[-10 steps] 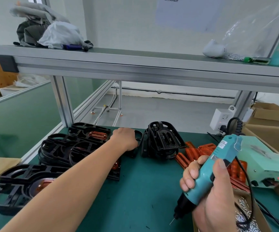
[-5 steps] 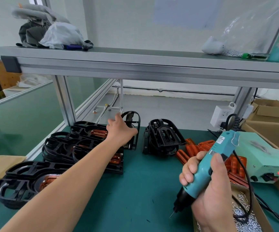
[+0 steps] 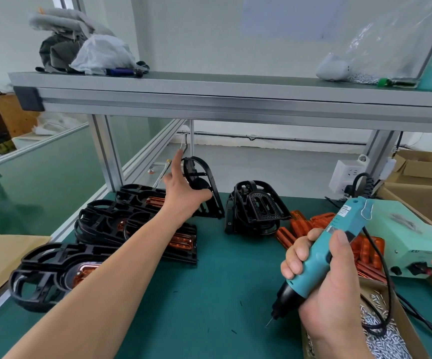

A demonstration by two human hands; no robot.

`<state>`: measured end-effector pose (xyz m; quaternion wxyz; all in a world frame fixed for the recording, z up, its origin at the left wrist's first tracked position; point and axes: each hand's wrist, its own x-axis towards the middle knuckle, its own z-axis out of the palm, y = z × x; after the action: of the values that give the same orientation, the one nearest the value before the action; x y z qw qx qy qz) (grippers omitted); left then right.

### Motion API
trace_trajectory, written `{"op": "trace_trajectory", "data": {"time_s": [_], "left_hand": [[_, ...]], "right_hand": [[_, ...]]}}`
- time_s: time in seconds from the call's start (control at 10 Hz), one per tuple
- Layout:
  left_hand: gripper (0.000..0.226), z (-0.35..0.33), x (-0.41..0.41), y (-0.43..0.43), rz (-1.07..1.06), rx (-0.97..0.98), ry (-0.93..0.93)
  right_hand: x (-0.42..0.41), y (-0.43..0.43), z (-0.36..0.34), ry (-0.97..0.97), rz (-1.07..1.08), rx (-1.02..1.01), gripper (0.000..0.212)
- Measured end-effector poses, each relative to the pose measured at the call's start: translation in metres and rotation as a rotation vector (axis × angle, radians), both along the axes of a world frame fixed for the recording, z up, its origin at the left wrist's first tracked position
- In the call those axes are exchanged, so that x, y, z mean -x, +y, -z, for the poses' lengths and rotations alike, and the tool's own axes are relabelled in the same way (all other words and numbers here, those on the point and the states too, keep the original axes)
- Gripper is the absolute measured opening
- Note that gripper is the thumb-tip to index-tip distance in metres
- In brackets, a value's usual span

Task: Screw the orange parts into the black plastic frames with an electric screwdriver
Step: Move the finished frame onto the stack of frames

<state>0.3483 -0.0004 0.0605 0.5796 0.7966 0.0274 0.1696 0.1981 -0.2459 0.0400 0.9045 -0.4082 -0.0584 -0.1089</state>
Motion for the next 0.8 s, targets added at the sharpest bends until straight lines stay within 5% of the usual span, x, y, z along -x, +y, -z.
{"op": "trace_trajectory", "data": {"time_s": [0.2, 0.4, 0.6, 0.8], "left_hand": [[0.07, -0.016, 0.034, -0.008, -0.047, 0.031, -0.089], [0.033, -0.018, 0.11, -0.007, 0.04, -0.012, -0.17], [0.035, 0.019, 0.166, 0.002, 0.439, 0.177, -0.131], [0.043, 0.056, 0.18, 0.019, 0.635, -0.132, 0.02]], "right_hand": [[0.001, -0.002, -0.005, -0.02, -0.027, -0.015, 0.053], [-0.001, -0.009, -0.006, 0.013, 0.039, -0.057, 0.037], [0.008, -0.016, -0.024, 0.042, 0.067, -0.119, 0.038], [0.019, -0.021, -0.035, 0.045, 0.152, -0.119, 0.038]]}}
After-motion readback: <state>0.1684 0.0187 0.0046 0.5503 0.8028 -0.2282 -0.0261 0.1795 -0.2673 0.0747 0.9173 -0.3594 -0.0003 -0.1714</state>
